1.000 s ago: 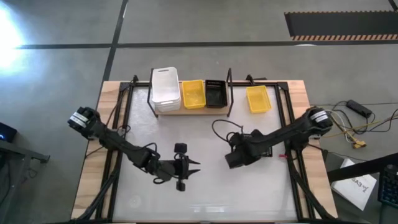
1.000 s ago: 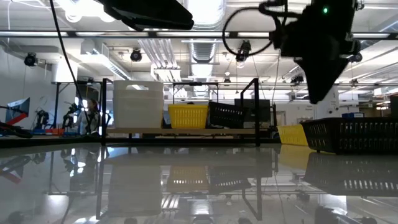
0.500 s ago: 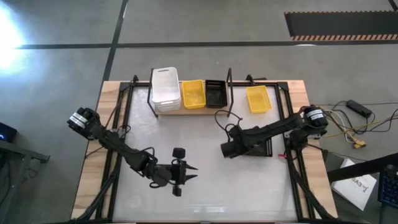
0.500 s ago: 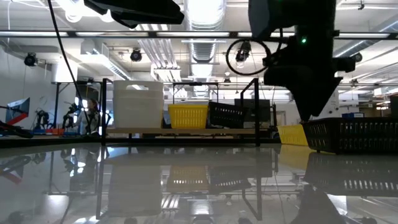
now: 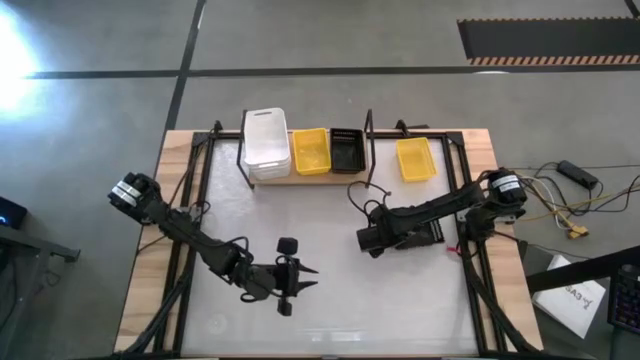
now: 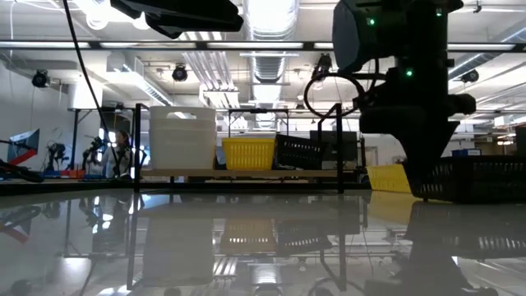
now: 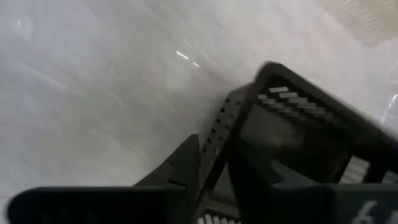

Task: Stack baskets on shelf by color
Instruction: Stack the black bin on top of the black bin on the shelf

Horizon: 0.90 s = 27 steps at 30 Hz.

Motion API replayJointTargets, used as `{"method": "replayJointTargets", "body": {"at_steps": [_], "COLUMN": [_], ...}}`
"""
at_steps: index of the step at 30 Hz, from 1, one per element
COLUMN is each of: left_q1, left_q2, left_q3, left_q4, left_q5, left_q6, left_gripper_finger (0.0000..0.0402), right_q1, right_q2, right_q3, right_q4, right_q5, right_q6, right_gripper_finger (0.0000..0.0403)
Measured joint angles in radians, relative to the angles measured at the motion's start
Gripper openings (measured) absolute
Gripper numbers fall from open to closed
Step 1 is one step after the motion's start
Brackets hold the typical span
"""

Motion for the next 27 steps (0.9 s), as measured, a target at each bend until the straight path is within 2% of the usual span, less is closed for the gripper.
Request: {"method": "replayJointTargets", "body": {"at_steps": [4,8,11,14,17,19,21,27], "left_q1": [-0.003,-0.012,-0.028,-0.051,-0.075,-0.086,-0.092,-0.092], "left_q2": [0.000,0.000,0.000,-0.009,-0.014,-0.017,-0.018,-0.018], "left_q3": [0.000,0.000,0.000,0.000,0.000,0.000,0.000,0.000], "left_q4": [0.000,-0.004,-0.020,-0.055,-0.069,-0.075,-0.079,-0.080], "left_q5": [0.000,0.000,-0.001,-0.008,-0.059,-0.094,-0.111,-0.113], "left_q6": [-0.001,-0.001,-0.001,-0.004,-0.004,-0.003,-0.004,-0.054], "left_gripper_finger": [0.0097,0.0097,0.0097,0.0097,0.0097,0.0097,0.0097,0.0097], "right_q1": [0.026,0.098,0.170,0.238,0.270,0.262,0.225,-0.012], "right_q2": [0.000,0.000,0.000,0.000,0.000,0.000,0.000,0.000], "right_q3": [0.000,0.060,0.138,0.231,0.334,0.401,0.459,0.555], "right_q4": [0.008,0.027,0.068,0.097,0.094,0.083,0.080,0.080], "right_q5": [-0.030,-0.033,-0.022,0.037,0.163,0.245,0.284,0.287], "right_q6": [-0.056,-0.155,-0.307,-0.500,-0.695,-0.820,-0.957,-1.322], "right_gripper_finger": [0.0018,0.0010,0.0009,0.0009,0.0009,0.0009,0.0009,0.0009]}}
